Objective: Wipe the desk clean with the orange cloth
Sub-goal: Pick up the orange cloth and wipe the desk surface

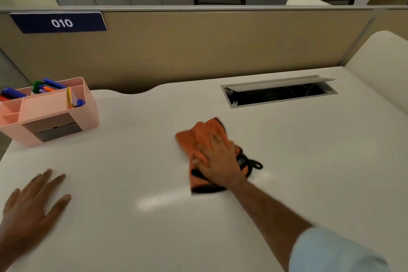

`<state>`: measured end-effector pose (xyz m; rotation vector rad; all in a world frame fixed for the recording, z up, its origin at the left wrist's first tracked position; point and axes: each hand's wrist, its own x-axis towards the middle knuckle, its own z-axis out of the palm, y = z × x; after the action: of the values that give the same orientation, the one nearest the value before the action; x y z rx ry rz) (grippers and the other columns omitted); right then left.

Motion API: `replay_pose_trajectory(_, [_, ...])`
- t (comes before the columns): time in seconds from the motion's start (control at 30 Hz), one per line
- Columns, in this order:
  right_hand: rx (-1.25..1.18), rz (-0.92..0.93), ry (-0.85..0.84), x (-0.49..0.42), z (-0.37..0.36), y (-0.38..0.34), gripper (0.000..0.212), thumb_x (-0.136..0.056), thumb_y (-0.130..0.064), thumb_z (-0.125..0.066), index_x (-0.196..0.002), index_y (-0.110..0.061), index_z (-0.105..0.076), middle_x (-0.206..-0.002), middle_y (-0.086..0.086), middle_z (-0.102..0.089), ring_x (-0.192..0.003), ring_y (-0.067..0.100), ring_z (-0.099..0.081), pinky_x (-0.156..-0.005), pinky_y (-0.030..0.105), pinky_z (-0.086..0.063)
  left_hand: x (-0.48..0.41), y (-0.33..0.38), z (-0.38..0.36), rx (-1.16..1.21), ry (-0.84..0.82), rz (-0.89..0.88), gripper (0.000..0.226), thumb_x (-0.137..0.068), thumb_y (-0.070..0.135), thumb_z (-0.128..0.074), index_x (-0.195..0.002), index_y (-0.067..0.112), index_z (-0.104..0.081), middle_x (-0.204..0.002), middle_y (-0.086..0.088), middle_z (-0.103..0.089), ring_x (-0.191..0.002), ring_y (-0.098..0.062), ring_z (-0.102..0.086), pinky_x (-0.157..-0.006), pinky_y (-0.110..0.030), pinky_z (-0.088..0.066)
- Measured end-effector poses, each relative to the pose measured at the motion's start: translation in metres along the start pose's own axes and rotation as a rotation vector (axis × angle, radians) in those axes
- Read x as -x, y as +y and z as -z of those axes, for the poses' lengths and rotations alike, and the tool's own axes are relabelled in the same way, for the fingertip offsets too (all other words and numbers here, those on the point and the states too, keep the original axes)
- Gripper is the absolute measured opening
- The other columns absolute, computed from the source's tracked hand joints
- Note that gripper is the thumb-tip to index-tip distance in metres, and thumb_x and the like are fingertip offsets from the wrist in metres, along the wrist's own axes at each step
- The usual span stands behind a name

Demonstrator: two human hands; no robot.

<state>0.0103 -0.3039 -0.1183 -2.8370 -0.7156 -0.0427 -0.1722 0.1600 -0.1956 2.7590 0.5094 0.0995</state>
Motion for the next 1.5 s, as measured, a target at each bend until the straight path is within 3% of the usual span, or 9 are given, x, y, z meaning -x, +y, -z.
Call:
replay_pose_trajectory(0.1, [-0.052, 0.129, 0.041, 0.062, -0.011, -0.018, 0.044, -0.085, -0.048, -0.049, -0.128, -0.041, -0.053, -0.148, 0.004, -0.044, -0.140, 0.025, -0.034, -0.098, 0.051, -0.034, 0.006, 0.013, 0.011, -0.031, -0.002, -0.034, 0.069, -0.087, 0.068, -0.028, -0.147, 0.035, -0.035, -0.162, 0.003, -0.024, -0.148, -0.025, -0.022, -0.117, -0.052, -0.016])
replay_pose_trajectory(0.2, [-0.050, 0.053, 0.104, 0.105, -0.010, 0.006, 0.043, -0.084, -0.044, -0.054, -0.127, -0.041, -0.056, -0.146, -0.001, -0.048, -0.138, 0.020, -0.040, -0.100, 0.045, -0.031, 0.010, 0.026, 0.021, -0.067, 0.006, -0.027, 0.071, -0.086, 0.070, -0.022, -0.147, 0.035, -0.034, -0.161, 0.001, -0.025, -0.148, -0.023, -0.022, -0.114, -0.054, -0.019])
replay_pose_trajectory(0.3, [0.027, -0.192, 0.179, 0.099, -0.005, 0.043, 0.045, -0.087, -0.048, -0.043, -0.127, -0.033, -0.059, -0.141, 0.009, -0.053, -0.130, 0.031, -0.049, -0.096, 0.052, -0.038, 0.015, 0.037, 0.030, -0.084, -0.005, -0.037, 0.072, -0.087, 0.070, -0.018, -0.148, 0.036, -0.034, -0.162, 0.003, -0.023, -0.149, -0.020, -0.020, -0.116, -0.051, -0.016])
replay_pose_trajectory(0.43, [0.062, -0.516, 0.099, 0.037, 0.002, 0.053, 0.073, -0.084, -0.071, -0.022, -0.142, -0.033, -0.041, -0.152, 0.017, -0.034, -0.139, 0.040, -0.031, -0.103, 0.069, -0.027, 0.023, 0.047, 0.038, -0.059, 0.000, -0.037, 0.071, -0.087, 0.068, -0.018, -0.148, 0.035, -0.034, -0.162, 0.005, -0.020, -0.150, -0.014, -0.014, -0.120, -0.044, -0.008])
replay_pose_trajectory(0.6, [0.087, -0.586, -0.008, -0.048, -0.006, 0.024, 0.076, -0.085, -0.076, -0.019, -0.150, -0.036, -0.020, -0.160, 0.016, -0.014, -0.145, 0.042, -0.014, -0.107, 0.072, -0.017, 0.023, 0.050, 0.042, -0.039, 0.010, -0.050, 0.070, -0.088, 0.066, -0.020, -0.148, 0.033, -0.037, -0.161, 0.004, -0.022, -0.150, -0.014, -0.016, -0.121, -0.044, -0.008])
replay_pose_trajectory(1.03, [0.022, -0.345, -0.045, -0.181, -0.039, -0.104, 0.074, -0.085, -0.075, -0.022, -0.150, -0.038, -0.021, -0.161, 0.010, -0.013, -0.146, 0.036, -0.012, -0.108, 0.069, -0.014, 0.026, 0.050, 0.044, -0.003, 0.047, -0.049, 0.068, -0.088, 0.067, -0.019, -0.146, 0.035, -0.036, -0.160, 0.014, -0.017, -0.148, -0.004, -0.010, -0.122, -0.038, -0.002])
replay_pose_trajectory(1.33, [-0.023, -0.085, -0.085, -0.161, -0.051, -0.187, 0.072, -0.087, -0.074, -0.026, -0.150, -0.038, -0.020, -0.162, 0.009, -0.010, -0.148, 0.035, -0.006, -0.111, 0.066, -0.009, 0.023, 0.044, 0.043, -0.003, 0.056, -0.047, 0.072, -0.086, 0.070, -0.017, -0.145, 0.035, -0.038, -0.159, 0.013, -0.021, -0.148, -0.006, -0.014, -0.122, -0.039, -0.005])
replay_pose_trajectory(1.5, [-0.058, 0.032, -0.003, -0.120, -0.053, -0.175, 0.061, -0.092, -0.064, -0.027, -0.147, -0.037, -0.033, -0.162, 0.004, -0.016, -0.149, 0.028, -0.012, -0.115, 0.058, -0.008, 0.023, 0.046, 0.042, -0.017, 0.037, -0.063, 0.074, -0.086, 0.071, -0.014, -0.145, 0.032, -0.040, -0.160, 0.007, -0.025, -0.148, -0.012, -0.018, -0.122, -0.044, -0.009])
